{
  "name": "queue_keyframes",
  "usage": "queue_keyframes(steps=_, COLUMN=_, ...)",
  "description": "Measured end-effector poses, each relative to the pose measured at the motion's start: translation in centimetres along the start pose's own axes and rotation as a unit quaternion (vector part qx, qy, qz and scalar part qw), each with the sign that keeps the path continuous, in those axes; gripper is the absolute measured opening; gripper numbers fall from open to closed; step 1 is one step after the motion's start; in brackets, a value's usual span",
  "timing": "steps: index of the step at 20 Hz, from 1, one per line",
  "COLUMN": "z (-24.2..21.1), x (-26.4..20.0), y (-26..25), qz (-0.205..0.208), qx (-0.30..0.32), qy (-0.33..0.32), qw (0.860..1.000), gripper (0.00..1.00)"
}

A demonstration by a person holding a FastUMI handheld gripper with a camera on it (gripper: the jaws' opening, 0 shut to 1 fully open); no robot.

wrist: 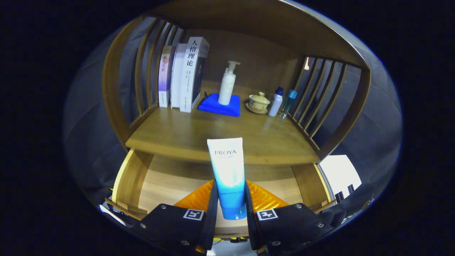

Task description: Pull open the drawer, take out the items inside it, and place them on the countertop above the cabinet.

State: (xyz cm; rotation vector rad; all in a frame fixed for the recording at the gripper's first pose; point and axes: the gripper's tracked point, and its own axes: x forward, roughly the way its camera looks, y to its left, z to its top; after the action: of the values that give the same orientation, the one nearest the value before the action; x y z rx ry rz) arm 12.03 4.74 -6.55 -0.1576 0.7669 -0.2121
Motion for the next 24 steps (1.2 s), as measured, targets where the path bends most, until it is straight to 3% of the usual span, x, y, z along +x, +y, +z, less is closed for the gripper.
queue_keyframes(steps=14, z=6.2, x=11.5, y=-4.5, qz=0.006, qx=0.059, qy=0.006, qw=0.998, gripper=0.40)
queue_keyframes(steps=24, z=6.9, x=15.4, y=-5.6, qz=0.025, qx=0.073, qy=0.039, qw=0.996, gripper=0.40)
